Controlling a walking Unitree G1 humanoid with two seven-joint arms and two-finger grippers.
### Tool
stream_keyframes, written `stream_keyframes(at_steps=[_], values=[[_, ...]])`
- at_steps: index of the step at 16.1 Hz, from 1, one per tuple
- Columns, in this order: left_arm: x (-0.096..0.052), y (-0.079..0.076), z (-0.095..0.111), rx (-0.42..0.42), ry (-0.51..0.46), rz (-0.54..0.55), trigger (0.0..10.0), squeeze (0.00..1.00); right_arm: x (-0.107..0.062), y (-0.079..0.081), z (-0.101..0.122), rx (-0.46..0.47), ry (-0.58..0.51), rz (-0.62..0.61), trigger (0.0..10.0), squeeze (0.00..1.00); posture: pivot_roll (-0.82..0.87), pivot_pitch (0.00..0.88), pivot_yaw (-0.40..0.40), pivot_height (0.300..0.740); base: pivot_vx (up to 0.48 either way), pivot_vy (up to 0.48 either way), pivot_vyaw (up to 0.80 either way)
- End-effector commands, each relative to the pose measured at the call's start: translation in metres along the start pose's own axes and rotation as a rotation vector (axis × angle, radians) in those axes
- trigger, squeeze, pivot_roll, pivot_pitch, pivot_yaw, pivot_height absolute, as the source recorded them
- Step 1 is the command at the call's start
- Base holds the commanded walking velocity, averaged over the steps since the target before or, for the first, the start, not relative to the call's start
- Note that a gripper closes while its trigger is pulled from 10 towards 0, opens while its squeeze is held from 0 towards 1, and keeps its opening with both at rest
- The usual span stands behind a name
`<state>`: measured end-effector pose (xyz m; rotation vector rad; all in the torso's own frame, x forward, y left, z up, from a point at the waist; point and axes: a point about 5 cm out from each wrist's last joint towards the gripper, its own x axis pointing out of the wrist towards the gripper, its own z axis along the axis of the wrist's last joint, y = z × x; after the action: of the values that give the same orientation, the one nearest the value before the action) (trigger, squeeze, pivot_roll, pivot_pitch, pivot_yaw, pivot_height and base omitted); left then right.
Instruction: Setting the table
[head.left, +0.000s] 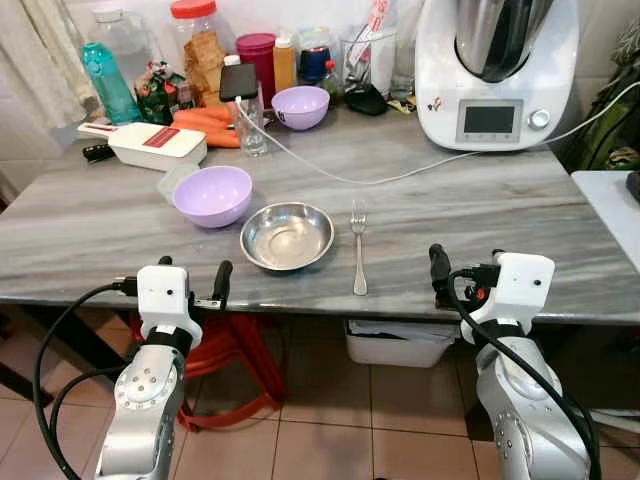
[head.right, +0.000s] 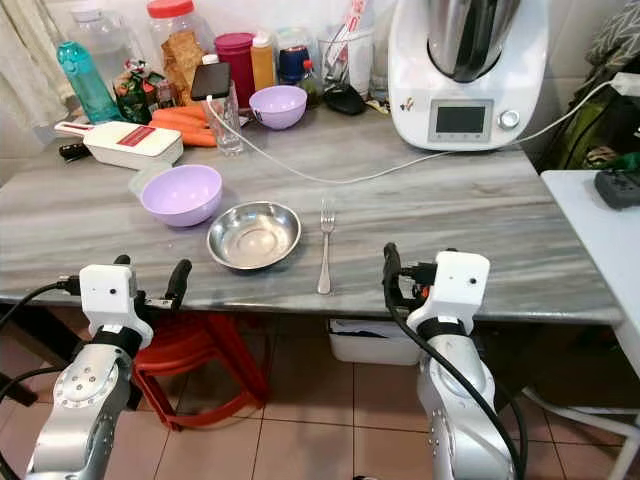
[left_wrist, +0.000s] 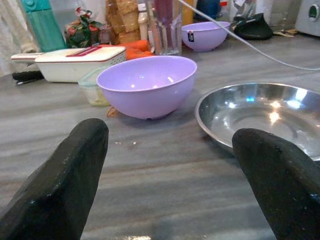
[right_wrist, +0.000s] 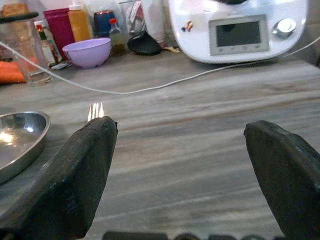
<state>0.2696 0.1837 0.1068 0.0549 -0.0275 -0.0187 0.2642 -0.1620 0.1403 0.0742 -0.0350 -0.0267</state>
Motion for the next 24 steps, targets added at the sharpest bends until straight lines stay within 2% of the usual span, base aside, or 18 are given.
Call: stream_keyframes(at_steps=[1,12,21,24], values=[[0.0012,0.0035,-0.0012,0.009,0.013,0.009,10.0,0.00,0.0023,0.0035,-0.0001,0.011,0.007,0.009,10.0,0.00,-0.09,0.042,0.080,0.740,-0.285,0.000,0.00],[0.0039,0.0024,-0.0014,0.014,0.013,0.000,10.0,0.00,0.0032,-0.0057,-0.0008,-0.005,0.018,-0.002,10.0,0.00,-0.10,0.041,0.081,0.740,-0.302,0.000,0.00],[0.0042,0.0003,-0.0016,0.020,0.010,-0.024,10.0,0.00,0.0026,-0.0030,-0.0014,0.008,0.015,-0.006,10.0,0.00,-0.10,0.046,0.087,0.740,-0.294,0.000,0.00],[0.0058,-0.0032,-0.0002,0.007,-0.002,-0.041,10.0,0.00,0.0030,-0.0045,-0.0015,0.001,0.017,-0.010,10.0,0.00,-0.10,0.050,0.087,0.740,0.000,0.000,0.00]])
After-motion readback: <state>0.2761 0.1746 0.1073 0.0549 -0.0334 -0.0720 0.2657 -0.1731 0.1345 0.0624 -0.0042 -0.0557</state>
